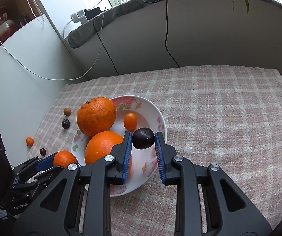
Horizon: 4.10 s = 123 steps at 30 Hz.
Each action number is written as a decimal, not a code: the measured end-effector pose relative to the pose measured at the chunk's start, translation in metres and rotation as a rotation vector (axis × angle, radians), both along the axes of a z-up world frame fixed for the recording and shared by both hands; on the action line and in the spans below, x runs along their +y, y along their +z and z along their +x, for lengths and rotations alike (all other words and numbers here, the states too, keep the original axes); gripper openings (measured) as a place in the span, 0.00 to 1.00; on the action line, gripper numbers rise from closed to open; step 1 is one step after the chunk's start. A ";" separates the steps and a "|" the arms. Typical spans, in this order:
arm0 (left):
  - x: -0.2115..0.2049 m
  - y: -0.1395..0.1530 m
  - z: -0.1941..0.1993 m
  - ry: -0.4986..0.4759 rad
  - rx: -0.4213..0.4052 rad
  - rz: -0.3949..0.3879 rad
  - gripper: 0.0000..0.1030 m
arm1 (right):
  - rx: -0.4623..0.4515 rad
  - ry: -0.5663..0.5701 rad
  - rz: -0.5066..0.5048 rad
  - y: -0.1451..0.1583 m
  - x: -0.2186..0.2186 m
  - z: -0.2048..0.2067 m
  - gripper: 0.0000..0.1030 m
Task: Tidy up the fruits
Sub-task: 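Carry the plum with the right tool while the left tool carries the tangerine over the bowl, then lower both fruits into the bowl and open both tools, then withdraw both tools from the bowl, then move the right tool to a dark plum while the left tool moves to another plum, then close the right tool on its plum while the left tool closes on its plum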
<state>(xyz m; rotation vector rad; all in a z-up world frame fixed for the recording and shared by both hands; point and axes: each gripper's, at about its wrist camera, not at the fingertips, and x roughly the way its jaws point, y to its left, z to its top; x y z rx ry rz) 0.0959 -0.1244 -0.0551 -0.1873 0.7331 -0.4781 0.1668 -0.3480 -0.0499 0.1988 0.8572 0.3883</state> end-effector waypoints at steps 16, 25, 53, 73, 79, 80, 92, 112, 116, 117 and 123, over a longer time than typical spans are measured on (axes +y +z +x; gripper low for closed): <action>-0.003 -0.002 0.003 0.000 0.010 0.014 0.36 | 0.003 0.014 0.002 -0.003 0.004 0.001 0.25; -0.004 0.001 -0.001 0.014 -0.013 0.033 0.73 | -0.039 0.008 -0.003 0.005 0.005 -0.003 0.72; 0.028 0.008 -0.010 0.110 -0.036 0.070 0.80 | -0.144 0.046 -0.049 0.030 0.031 -0.014 0.86; 0.134 0.004 -0.039 0.339 -0.032 0.068 0.79 | -0.191 0.217 -0.086 0.050 0.125 -0.008 0.94; 0.158 -0.003 -0.047 0.381 -0.018 0.077 0.77 | -0.190 0.305 -0.114 0.045 0.166 -0.005 0.94; 0.161 -0.005 -0.048 0.385 -0.012 0.079 0.73 | -0.191 0.318 -0.120 0.044 0.173 -0.005 0.94; 0.180 -0.026 -0.047 0.391 0.055 0.044 0.45 | -0.177 0.408 -0.170 0.025 0.239 -0.005 0.93; 0.180 -0.041 -0.033 0.377 0.093 0.049 0.32 | 0.037 0.364 -0.219 -0.037 0.276 0.049 0.53; 0.182 -0.043 -0.030 0.386 0.098 0.050 0.29 | 0.049 0.365 -0.232 -0.044 0.281 0.055 0.51; 0.183 -0.044 -0.029 0.389 0.101 0.052 0.29 | 0.052 0.366 -0.235 -0.046 0.283 0.056 0.48; 0.185 -0.048 -0.026 0.397 0.114 0.053 0.23 | 0.065 0.368 -0.248 -0.055 0.288 0.060 0.41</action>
